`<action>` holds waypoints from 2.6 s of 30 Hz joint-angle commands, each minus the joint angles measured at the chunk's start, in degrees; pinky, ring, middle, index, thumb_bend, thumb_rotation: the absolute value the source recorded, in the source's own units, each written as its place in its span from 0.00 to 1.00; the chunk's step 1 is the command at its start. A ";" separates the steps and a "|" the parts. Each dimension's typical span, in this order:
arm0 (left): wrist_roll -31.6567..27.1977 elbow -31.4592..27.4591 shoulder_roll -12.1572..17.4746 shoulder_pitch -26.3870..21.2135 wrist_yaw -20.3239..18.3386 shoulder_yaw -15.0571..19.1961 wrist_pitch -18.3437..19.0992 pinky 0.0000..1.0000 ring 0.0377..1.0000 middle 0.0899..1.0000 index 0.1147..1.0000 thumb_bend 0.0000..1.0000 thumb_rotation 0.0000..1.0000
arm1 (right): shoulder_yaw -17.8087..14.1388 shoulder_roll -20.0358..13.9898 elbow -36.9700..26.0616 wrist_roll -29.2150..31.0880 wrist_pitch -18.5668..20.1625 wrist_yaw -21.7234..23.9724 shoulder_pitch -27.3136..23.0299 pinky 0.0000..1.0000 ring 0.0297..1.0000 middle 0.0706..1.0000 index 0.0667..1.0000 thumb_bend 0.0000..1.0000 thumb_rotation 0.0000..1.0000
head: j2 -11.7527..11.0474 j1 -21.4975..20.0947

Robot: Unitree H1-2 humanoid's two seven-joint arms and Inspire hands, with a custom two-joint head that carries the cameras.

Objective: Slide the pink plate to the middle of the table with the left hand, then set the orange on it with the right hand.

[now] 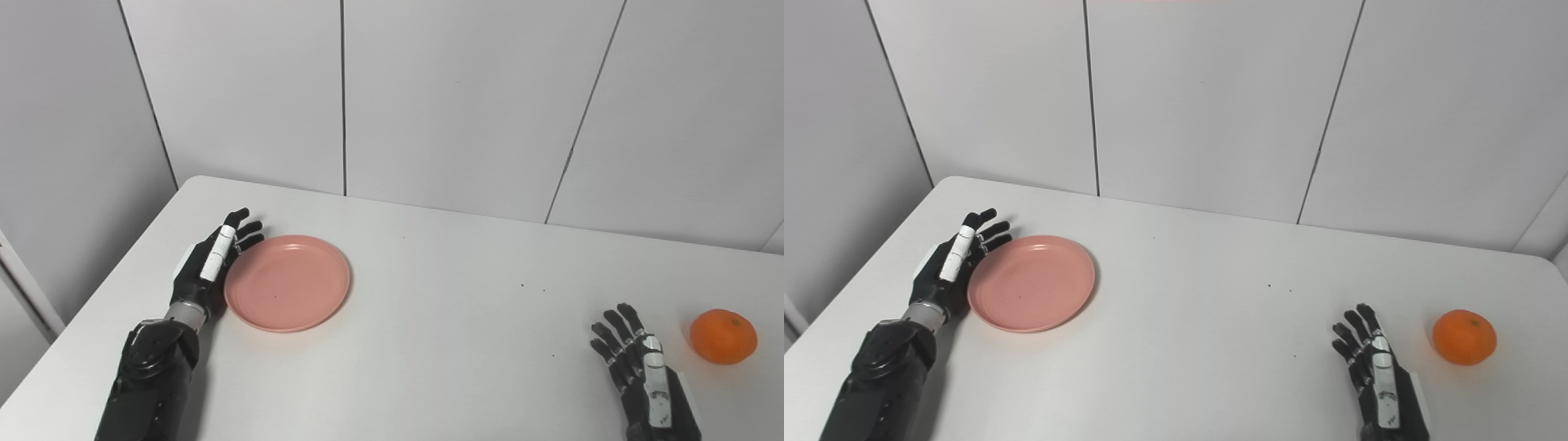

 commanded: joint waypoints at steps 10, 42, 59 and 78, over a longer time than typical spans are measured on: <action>0.23 -4.02 -2.39 -1.05 1.11 -0.98 2.40 0.84 0.82 0.80 0.83 1.00 0.76 | 1.58 2.27 4.14 0.15 1.87 -0.07 4.50 0.90 0.88 0.91 0.92 0.81 0.92 | 0.33 -0.16; 1.46 -9.02 -8.64 -0.35 3.13 -6.47 7.62 0.81 0.80 0.78 0.83 1.00 0.75 | 2.69 2.79 2.00 0.13 3.30 -0.82 5.01 0.88 0.87 0.90 0.91 0.82 0.90 | 1.36 -1.11; 3.21 -7.71 -12.45 -0.12 2.73 -10.09 6.88 0.76 0.78 0.77 0.83 1.00 0.76 | 3.52 3.40 0.47 -0.53 4.35 -1.74 5.26 0.86 0.86 0.89 0.90 0.84 0.90 | 2.10 -2.25; 4.31 -7.61 -15.78 0.19 2.32 -12.80 7.80 0.77 0.77 0.77 0.82 1.00 0.78 | 4.65 4.33 -0.94 -2.09 4.64 -3.00 5.43 0.86 0.86 0.89 0.89 0.81 0.91 | 3.15 -4.43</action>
